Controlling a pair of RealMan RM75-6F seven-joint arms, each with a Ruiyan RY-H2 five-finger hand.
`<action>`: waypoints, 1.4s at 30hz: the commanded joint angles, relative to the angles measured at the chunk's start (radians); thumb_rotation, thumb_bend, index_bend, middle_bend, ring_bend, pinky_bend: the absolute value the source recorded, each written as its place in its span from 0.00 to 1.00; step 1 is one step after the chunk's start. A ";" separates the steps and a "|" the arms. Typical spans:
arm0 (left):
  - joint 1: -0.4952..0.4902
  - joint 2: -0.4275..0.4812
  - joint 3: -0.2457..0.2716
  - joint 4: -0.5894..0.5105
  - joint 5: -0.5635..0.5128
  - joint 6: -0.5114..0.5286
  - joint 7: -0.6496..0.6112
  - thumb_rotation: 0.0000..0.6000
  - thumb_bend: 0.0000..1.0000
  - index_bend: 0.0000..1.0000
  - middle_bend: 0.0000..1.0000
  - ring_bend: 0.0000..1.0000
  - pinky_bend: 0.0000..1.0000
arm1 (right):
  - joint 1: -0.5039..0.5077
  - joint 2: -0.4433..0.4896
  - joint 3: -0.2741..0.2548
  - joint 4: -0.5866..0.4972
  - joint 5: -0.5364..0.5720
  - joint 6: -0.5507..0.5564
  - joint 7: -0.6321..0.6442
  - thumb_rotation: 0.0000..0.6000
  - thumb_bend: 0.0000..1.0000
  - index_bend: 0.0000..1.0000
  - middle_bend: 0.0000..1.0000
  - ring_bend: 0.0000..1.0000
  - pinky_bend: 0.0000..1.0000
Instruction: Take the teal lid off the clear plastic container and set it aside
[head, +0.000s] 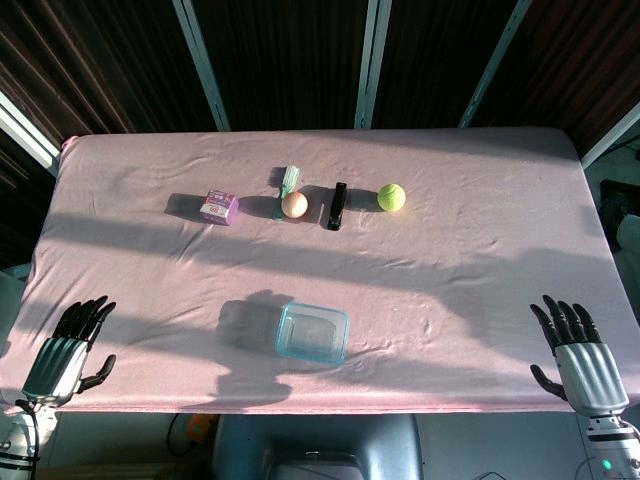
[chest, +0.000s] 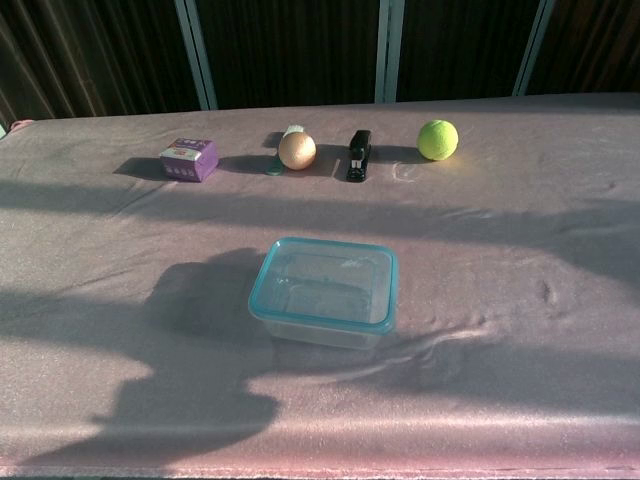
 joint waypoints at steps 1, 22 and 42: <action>-0.010 -0.001 0.006 0.002 0.031 -0.011 -0.032 1.00 0.35 0.00 0.00 0.00 0.00 | -0.002 0.000 0.003 0.000 -0.003 -0.001 0.000 1.00 0.36 0.00 0.00 0.00 0.00; -0.427 -0.312 -0.068 0.062 0.221 -0.424 -0.142 1.00 0.29 0.00 0.00 0.00 0.00 | 0.003 0.045 -0.001 -0.001 -0.042 -0.061 0.079 1.00 0.34 0.00 0.00 0.00 0.00; -0.527 -0.429 -0.148 0.109 0.037 -0.551 -0.007 1.00 0.29 0.00 0.00 0.00 0.00 | 0.003 0.066 -0.007 -0.011 -0.062 -0.093 0.097 1.00 0.34 0.00 0.00 0.00 0.00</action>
